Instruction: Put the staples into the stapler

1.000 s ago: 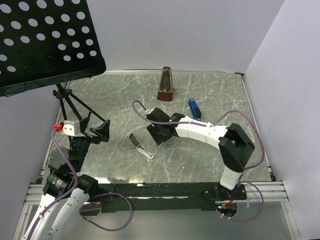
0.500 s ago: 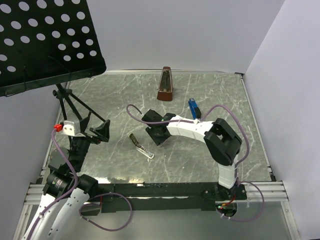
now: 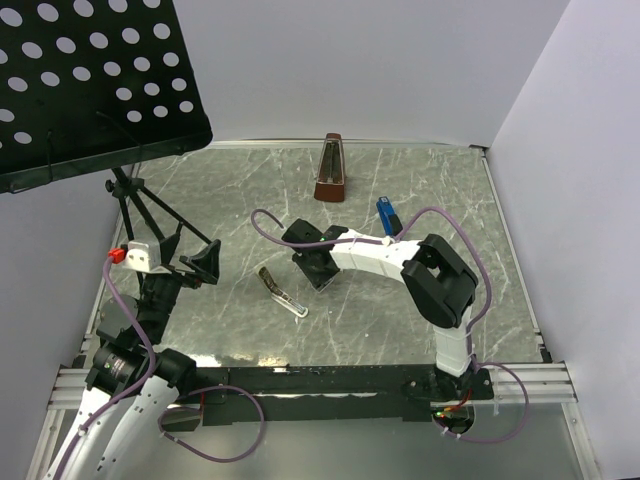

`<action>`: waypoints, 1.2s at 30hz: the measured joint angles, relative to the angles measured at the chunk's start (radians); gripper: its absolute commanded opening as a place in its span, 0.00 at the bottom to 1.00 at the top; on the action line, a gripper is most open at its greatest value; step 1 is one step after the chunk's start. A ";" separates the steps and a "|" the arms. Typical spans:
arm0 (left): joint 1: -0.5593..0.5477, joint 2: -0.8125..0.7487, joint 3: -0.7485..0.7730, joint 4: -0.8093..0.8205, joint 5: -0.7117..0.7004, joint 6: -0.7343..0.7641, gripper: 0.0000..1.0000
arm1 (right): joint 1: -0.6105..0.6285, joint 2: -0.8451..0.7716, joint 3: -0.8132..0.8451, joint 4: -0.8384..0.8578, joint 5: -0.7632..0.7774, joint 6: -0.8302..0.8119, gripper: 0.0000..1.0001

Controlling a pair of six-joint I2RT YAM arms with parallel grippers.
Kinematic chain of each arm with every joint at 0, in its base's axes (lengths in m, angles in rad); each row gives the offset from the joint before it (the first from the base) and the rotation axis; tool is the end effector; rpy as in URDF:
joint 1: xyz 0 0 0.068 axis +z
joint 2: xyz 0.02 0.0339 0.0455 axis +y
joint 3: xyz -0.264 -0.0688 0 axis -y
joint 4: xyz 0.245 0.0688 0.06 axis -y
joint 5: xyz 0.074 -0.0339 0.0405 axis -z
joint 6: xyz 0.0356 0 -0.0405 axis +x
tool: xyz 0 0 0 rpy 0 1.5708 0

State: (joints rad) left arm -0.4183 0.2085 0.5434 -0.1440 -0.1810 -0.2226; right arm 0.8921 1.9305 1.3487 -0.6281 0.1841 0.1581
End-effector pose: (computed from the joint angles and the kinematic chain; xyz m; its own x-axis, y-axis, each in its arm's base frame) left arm 0.0761 -0.0268 0.3260 0.1165 -0.2895 -0.9501 0.2705 0.9297 -0.2501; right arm 0.2493 0.2988 0.1741 -0.6941 -0.6141 -0.3757 -0.6231 0.7738 -0.1135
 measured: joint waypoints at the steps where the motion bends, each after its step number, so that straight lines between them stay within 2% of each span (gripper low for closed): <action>1: 0.000 0.000 0.000 0.000 0.000 0.000 0.99 | 0.000 0.001 0.000 0.000 0.000 0.000 0.35; 7: 0.000 0.000 0.000 0.000 0.000 0.000 0.99 | 0.000 0.003 0.000 0.000 -0.017 -0.004 0.27; 16: 0.000 0.000 0.000 0.000 0.001 0.000 0.99 | 0.000 0.003 0.000 0.000 -0.036 -0.021 0.25; 36: 0.000 0.000 0.000 0.000 0.006 0.000 0.99 | 0.000 -0.021 -0.026 0.063 -0.162 -0.052 0.31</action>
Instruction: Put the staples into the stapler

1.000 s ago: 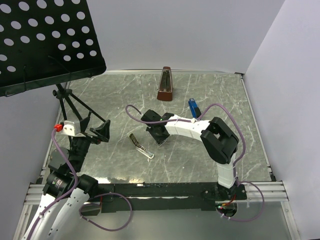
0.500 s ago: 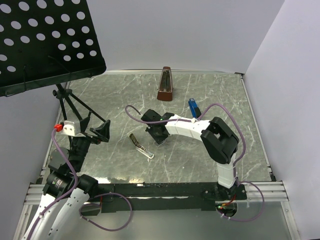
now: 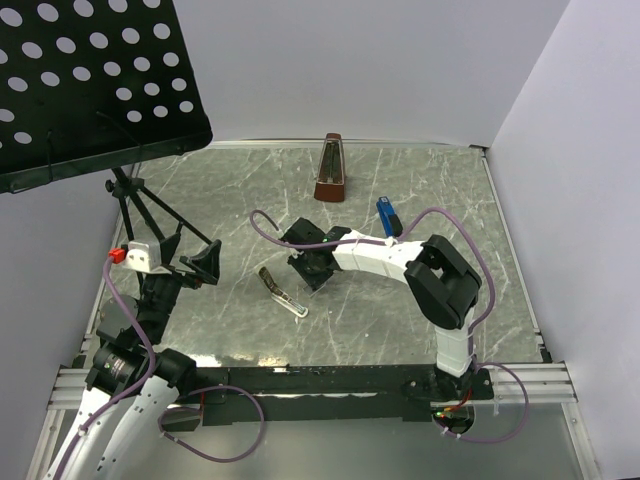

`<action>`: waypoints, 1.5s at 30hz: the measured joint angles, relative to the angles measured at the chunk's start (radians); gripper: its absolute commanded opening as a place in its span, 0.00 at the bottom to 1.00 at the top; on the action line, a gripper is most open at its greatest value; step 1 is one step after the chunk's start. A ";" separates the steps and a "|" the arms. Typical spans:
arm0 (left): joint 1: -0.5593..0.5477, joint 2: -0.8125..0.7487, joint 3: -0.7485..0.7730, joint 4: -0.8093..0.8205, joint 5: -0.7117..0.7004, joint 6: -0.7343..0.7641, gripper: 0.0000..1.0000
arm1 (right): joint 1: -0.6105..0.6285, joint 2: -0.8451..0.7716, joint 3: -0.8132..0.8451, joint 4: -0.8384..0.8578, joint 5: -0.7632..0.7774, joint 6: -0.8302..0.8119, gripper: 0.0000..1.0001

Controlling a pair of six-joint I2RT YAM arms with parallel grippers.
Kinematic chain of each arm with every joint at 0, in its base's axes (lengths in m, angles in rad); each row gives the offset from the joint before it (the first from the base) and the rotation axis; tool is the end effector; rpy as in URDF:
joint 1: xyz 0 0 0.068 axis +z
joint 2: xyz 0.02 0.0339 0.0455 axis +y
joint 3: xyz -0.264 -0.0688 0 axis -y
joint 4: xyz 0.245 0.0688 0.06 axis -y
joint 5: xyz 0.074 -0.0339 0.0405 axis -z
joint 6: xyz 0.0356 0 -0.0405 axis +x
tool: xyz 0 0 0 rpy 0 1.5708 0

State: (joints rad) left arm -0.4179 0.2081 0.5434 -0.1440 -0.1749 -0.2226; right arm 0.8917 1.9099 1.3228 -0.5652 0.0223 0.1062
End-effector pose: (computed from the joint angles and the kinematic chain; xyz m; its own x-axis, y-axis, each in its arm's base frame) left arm 0.0760 -0.0270 0.3261 0.1157 -0.2893 -0.9502 0.2759 0.9284 -0.2490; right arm 0.2453 0.3026 0.1766 -0.6525 -0.6397 -0.4063 -0.7071 0.7068 0.0228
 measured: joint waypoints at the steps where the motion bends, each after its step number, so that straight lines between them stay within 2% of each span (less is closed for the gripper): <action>1: 0.000 -0.001 0.000 0.000 0.002 0.000 0.99 | 0.000 0.000 0.000 0.000 0.000 0.000 0.32; 13: 0.001 -0.001 0.000 0.000 0.003 0.000 0.99 | 0.017 0.027 0.031 -0.034 0.085 0.000 0.34; 27: 0.001 -0.001 0.000 0.000 0.007 0.000 0.99 | 0.045 0.072 0.084 -0.075 0.166 -0.003 0.32; 32: 0.001 -0.001 0.000 0.000 0.013 0.000 0.99 | 0.047 0.077 0.087 -0.079 0.179 -0.007 0.19; 39: 0.001 -0.001 0.000 0.000 0.019 0.000 0.99 | 0.047 0.062 0.064 -0.051 0.161 -0.020 0.12; 45: 0.001 -0.001 0.000 0.000 0.021 0.000 0.99 | 0.045 0.027 0.038 -0.038 0.114 -0.031 0.10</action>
State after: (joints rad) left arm -0.4171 0.2070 0.5434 -0.1436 -0.1543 -0.2222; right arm 0.9371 1.9369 1.3605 -0.6029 0.1368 0.0757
